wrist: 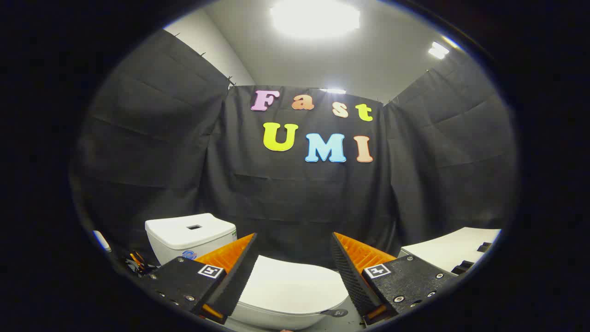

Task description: Open the toilet lid.

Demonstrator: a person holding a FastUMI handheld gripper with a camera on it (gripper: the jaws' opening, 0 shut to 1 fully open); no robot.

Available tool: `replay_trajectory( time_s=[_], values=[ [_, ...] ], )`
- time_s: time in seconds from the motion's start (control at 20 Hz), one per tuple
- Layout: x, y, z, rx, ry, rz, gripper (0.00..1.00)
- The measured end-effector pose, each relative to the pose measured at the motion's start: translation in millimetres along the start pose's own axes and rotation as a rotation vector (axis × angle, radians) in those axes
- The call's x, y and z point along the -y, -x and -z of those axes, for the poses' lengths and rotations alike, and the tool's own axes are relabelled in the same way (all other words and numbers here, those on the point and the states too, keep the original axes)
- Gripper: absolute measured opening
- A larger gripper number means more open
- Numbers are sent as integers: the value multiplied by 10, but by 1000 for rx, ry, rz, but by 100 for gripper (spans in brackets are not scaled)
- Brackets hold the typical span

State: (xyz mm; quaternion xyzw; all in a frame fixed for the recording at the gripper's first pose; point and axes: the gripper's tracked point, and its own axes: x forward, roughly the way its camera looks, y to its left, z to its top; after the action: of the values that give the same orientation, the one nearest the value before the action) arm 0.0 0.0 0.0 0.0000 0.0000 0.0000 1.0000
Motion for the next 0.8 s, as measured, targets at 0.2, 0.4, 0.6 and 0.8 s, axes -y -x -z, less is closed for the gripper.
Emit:
replay_trajectory(
  time_s=[0.2, 0.4, 0.6, 0.8],
  values=[
    [8, 1, 18, -7, -2, 2, 95],
    [35, 6, 16, -4, -11, 9, 95],
    [50, 8, 11, 1, -15, 15, 95],
    [53, 6, 27, -3, -12, 19, 95]
  ],
)
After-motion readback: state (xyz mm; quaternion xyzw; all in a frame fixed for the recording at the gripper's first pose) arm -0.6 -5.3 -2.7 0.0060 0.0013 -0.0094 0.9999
